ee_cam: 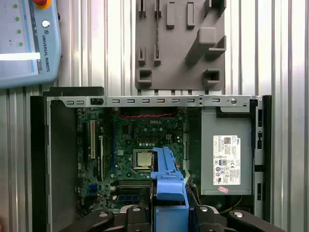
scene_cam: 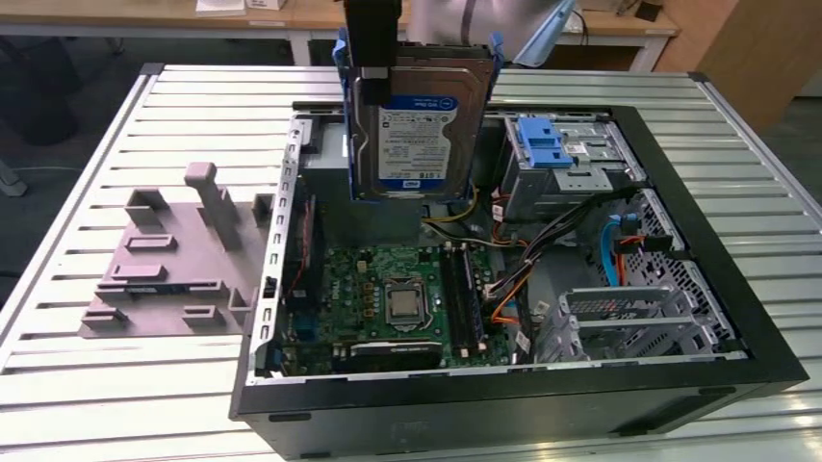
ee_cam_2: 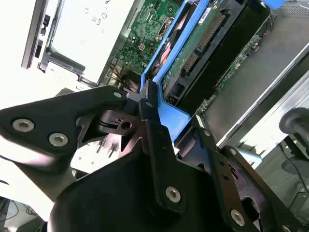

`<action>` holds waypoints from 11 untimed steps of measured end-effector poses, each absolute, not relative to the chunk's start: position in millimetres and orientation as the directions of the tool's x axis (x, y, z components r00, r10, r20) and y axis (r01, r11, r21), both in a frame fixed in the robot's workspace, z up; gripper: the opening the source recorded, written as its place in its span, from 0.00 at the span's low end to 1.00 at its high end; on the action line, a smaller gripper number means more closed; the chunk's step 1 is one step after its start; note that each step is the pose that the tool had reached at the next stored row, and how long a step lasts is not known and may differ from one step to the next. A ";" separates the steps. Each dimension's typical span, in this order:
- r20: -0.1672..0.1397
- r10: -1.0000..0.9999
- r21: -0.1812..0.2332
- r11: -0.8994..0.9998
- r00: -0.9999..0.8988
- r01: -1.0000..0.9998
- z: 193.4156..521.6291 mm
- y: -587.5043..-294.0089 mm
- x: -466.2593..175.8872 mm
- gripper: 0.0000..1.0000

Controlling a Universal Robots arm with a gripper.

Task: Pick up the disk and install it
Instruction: 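Insert the disk into the insertion slot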

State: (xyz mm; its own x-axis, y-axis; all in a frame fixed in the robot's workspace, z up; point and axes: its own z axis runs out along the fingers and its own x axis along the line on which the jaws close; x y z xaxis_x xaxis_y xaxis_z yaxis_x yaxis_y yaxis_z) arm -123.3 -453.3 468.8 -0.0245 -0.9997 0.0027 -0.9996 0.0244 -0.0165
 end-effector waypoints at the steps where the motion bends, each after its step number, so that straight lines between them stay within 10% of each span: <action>1: 0.003 -1.000 -0.016 0.024 -0.024 -1.000 468.8 -453.2 -122.3 0.36; 11: 0.003 -1.000 -0.016 0.024 -0.024 -1.000 468.8 -453.2 -120.3 0.36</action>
State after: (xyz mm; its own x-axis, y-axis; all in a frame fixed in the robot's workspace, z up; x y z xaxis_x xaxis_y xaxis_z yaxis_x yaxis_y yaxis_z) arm -120.3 -453.2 468.8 -0.0244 -0.9997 0.0027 -0.9996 0.0244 -0.0165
